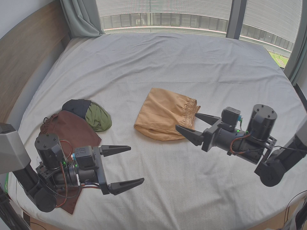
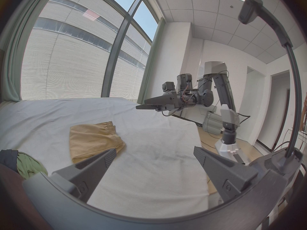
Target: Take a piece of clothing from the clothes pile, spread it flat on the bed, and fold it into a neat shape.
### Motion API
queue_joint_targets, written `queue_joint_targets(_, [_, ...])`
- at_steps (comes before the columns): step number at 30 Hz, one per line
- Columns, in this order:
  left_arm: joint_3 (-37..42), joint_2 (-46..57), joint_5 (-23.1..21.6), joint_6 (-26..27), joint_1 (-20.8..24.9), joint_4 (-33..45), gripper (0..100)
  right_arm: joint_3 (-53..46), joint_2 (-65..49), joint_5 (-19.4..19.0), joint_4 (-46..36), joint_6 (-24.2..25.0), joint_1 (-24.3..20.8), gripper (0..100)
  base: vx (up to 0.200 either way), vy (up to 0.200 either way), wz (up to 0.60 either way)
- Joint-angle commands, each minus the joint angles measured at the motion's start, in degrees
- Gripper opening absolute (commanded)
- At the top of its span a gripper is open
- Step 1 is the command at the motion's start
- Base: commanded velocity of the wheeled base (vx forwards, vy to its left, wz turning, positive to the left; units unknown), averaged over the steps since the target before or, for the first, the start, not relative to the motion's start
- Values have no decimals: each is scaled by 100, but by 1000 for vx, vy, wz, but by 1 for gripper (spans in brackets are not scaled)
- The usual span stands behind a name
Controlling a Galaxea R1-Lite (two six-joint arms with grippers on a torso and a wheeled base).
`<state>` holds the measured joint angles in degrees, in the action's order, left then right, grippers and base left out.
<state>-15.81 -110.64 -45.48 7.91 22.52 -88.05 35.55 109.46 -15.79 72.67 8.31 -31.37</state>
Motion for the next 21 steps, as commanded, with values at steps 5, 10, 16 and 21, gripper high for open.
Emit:
queue_joint_targets(5, [852,1396,75,-18,376,192,100,-1278,-1753,67,19,-339,720,100,0,0,0])
queue_joint_targets(10, [1027,2170,672,-299,833,201,100,-1806,-2728,58,-69,-401,860,100,0,0,0])
queue_joint_targets(16, [1115,2776,1551,-703,1185,166,100,-2245,-3774,58,-183,-418,1177,100,0,0,0])
queue_joint_targets(21, [1537,3180,1595,-721,1132,166,100,-2544,-4424,49,-209,-489,1352,100,0,0,0])
